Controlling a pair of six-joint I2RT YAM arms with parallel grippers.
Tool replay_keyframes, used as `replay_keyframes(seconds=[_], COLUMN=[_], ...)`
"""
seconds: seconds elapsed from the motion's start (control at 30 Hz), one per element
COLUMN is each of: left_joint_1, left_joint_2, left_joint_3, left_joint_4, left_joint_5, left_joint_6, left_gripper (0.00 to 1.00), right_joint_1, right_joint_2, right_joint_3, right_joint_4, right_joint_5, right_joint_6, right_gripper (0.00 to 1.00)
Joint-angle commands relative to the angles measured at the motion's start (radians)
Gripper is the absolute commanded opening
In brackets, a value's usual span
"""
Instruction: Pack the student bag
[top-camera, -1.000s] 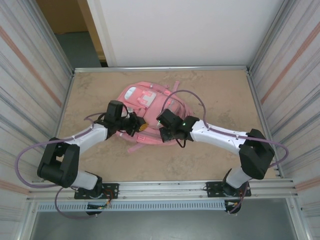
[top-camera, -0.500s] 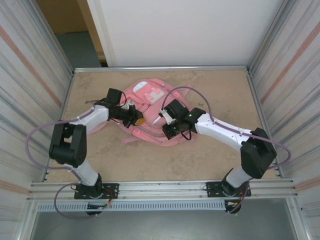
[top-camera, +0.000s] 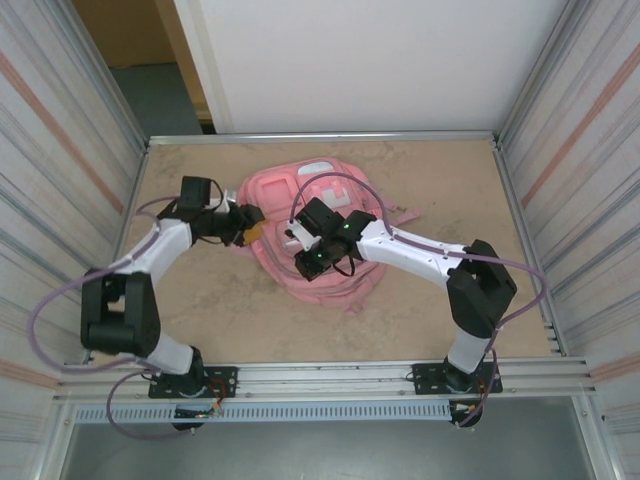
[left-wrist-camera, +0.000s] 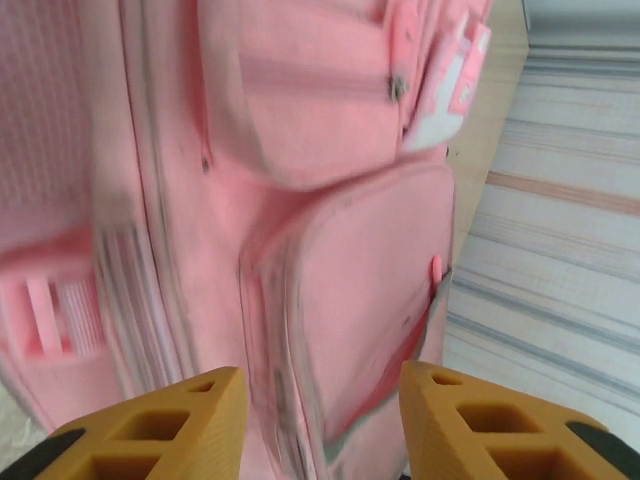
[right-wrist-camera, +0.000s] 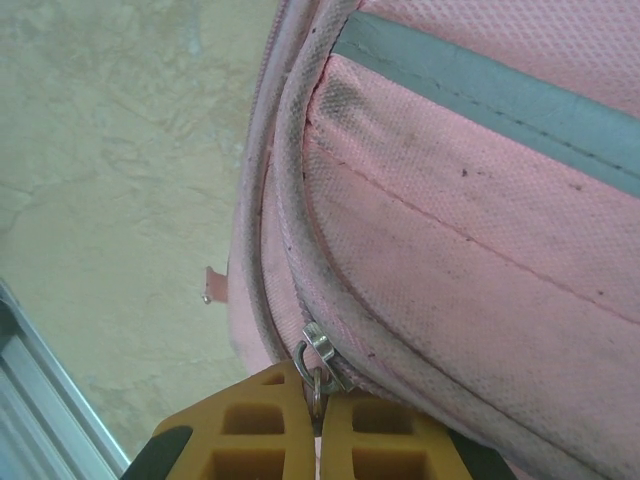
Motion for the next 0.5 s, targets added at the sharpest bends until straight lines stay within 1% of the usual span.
replay_keyframes(seconds=[0.0, 0.1, 0.17, 0.27, 0.33, 0.37, 0.4, 0.47], left_joint_1=[-0.047, -0.089, -0.115, -0.130, -0.139, -0.145, -0.149, -0.149], left_joint_2=[-0.070, -0.100, -0.097, -0.055, -0.024, -0.010, 0.000, 0.008], left_joint_3=[-0.120, -0.160, -0.161, -0.155, -0.172, -0.178, -0.182, -0.182], left_joint_4=[0.065, 0.161, 0.206, 0.230, 0.271, 0.287, 0.306, 0.322], left_joint_5=[-0.028, -0.042, -0.044, -0.027, -0.014, -0.011, -0.010, -0.007], left_joint_6=[-0.077, -0.157, -0.179, -0.196, -0.227, -0.242, -0.250, -0.237], left_gripper=[0.44, 0.44, 0.44, 0.43, 0.42, 0.40, 0.32, 0.01], right_joint_1=[0.024, 0.039, 0.043, 0.040, 0.033, 0.031, 0.028, 0.021], right_joint_2=[0.034, 0.067, 0.073, 0.067, 0.067, 0.067, 0.068, 0.065], right_joint_3=[0.049, 0.082, 0.088, 0.070, 0.063, 0.058, 0.050, 0.042], right_joint_4=[0.012, 0.002, 0.012, 0.044, 0.054, 0.061, 0.068, 0.061], right_joint_5=[-0.059, -0.075, -0.094, -0.121, -0.133, -0.140, -0.151, -0.154], right_joint_6=[0.026, 0.033, 0.046, 0.072, 0.098, 0.117, 0.129, 0.146], right_gripper=[0.00, 0.00, 0.00, 0.00, 0.00, 0.00, 0.00, 0.00])
